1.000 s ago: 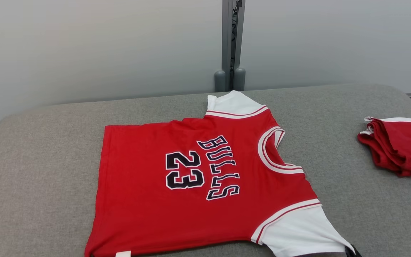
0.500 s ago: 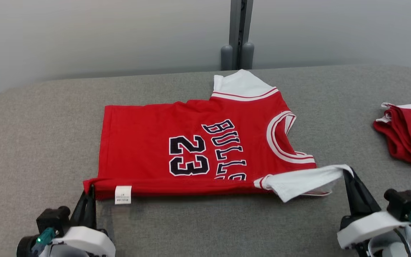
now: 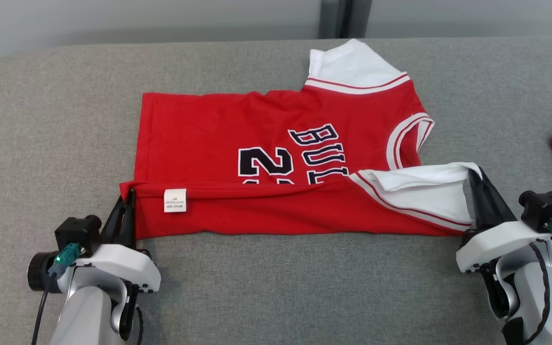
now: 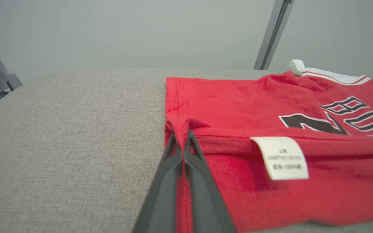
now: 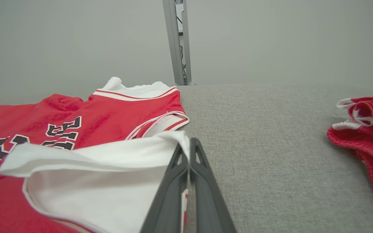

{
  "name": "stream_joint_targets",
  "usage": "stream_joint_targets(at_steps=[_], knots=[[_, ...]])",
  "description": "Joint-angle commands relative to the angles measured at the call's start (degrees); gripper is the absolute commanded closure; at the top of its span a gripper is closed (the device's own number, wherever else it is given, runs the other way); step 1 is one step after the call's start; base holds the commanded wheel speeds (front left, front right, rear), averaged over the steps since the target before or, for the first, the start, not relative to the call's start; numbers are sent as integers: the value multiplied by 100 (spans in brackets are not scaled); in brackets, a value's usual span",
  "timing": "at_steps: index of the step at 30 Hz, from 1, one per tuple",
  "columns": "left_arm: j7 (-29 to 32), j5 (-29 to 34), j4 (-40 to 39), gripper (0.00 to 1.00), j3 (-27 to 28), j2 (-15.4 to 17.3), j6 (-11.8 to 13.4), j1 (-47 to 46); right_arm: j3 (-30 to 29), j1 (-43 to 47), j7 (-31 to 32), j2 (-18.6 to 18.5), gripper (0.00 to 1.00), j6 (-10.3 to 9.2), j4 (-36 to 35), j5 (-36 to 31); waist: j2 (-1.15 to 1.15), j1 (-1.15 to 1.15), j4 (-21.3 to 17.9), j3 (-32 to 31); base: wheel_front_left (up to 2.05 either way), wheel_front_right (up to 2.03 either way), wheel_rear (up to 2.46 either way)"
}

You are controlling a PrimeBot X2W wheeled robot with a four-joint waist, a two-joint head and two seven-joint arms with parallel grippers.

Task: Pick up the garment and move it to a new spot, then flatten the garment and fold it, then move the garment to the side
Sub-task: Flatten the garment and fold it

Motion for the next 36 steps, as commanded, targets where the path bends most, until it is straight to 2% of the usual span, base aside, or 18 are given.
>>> stream_joint_targets(at_steps=[1, 5, 6, 7, 8, 9, 17, 21, 26, 32, 33, 34, 35, 36], knots=[[-6, 48, 16, 100, 9, 33, -28, -114, -20, -64, -28, -25, 100, -2, 15, -53, 0, 0, 31, 77, 0, 0, 0], [-6, 185, 146, 100, -99, 41, -91, -274, -45, -207, -28, 22, 100, -2, 176, -80, 0, 0, 41, 183, 0, 0, 0], [-6, 224, 166, 100, -116, 46, -107, -295, -53, -243, -28, 30, 69, -2, 202, -86, 0, 0, 40, 199, 0, 0, 0], [-6, 218, 177, 78, -100, 45, -110, -306, -59, -282, -28, 47, 29, -2, 214, -80, 0, 0, 37, 212, 0, 0, 0], [-6, 209, 159, 5, -70, 45, -102, -319, -77, -302, -28, 68, 0, -2, 224, -48, 0, 0, 34, 221, 0, 0, 0], [-6, 216, 150, 0, -56, 42, -103, -325, -100, -326, -28, 90, 0, -2, 176, -32, 0, 0, 33, 226, 0, 0, 0], [-6, 25, -69, 0, 52, 30, 28, -71, -74, -99, -28, 79, 0, -2, -63, 44, 0, 0, 7, 171, 0, 0, 0], [-6, -159, -140, 0, -64, 31, 94, 204, 11, 196, -28, 73, 0, -2, -92, 163, 0, 0, -18, 92, 0, 0, 0], [-6, -367, -191, 0, -208, 29, 205, 482, 235, 541, -28, 55, 0, -2, 62, 359, 0, 0, -43, 34, 0, 0, 0], [-6, -437, -172, 0, -312, 31, 294, 538, 556, 524, -8, 25, 0, -2, 450, 522, 0, 0, -35, 90, 0, 0, 0], [-6, -447, -161, 0, -321, 31, 298, 528, 603, 497, -7, 24, 20, -2, 515, 548, 0, 0, -32, 97, 0, 0, 0], [-6, -456, -148, 0, -324, 32, 308, 521, 654, 473, -6, 24, 62, -2, 592, 583, 0, 0, -28, 101, 0, 0, 0], [-6, -456, -148, 0, -324, 32, 308, 521, 654, 473, -6, 24, 62, -2, 592, 583, 0, 0, -28, 101, 0, 0, 0], [-6, -464, -130, 0, -323, 32, 320, 518, 688, 444, -3, 21, 84, -2, 640, 613, 0, 0, -26, 105, 0, 0, 0]])
